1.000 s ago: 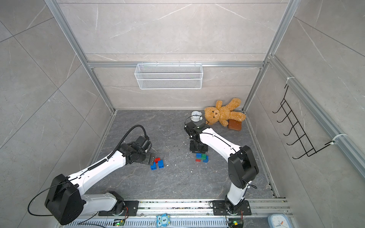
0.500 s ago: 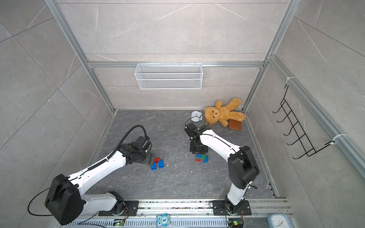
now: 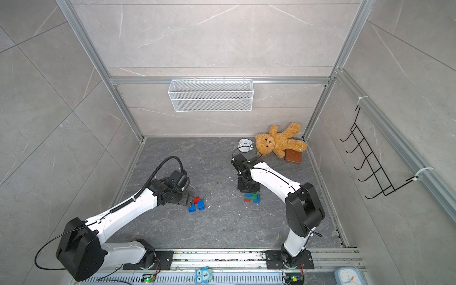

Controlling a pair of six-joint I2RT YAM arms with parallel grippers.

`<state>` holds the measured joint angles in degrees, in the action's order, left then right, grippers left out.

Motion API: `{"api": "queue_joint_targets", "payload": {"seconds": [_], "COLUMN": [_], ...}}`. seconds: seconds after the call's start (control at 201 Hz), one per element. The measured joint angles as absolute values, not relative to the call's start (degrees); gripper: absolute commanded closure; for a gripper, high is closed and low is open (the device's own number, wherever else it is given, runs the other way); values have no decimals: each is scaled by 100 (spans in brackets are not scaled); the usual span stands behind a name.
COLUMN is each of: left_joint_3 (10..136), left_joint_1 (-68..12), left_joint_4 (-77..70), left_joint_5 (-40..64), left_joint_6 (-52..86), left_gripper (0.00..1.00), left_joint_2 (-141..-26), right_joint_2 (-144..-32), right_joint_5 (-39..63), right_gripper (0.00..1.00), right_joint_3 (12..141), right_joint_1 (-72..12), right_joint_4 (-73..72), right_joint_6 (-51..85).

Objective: Assemble the letter h with lego
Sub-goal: Assemble the lego brick with the lego brick.

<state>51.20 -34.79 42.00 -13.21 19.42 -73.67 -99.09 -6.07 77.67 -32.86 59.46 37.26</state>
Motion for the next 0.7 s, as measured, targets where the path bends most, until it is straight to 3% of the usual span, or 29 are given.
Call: {"api": "queue_joint_targets", "payload": {"seconds": [0.703], "left_joint_3": [5120], "left_joint_1": [-3479], "left_joint_4": [4200], "left_joint_5": [-1319], "left_joint_6": [1942], "left_gripper": [0], "left_joint_2": [-7422], "right_joint_2": [-9983], "right_joint_5": [-412], "right_gripper": [100], "right_joint_3": [7850], "right_joint_1": [-3212], "right_joint_4": [6090], "right_joint_6": [3905]}}
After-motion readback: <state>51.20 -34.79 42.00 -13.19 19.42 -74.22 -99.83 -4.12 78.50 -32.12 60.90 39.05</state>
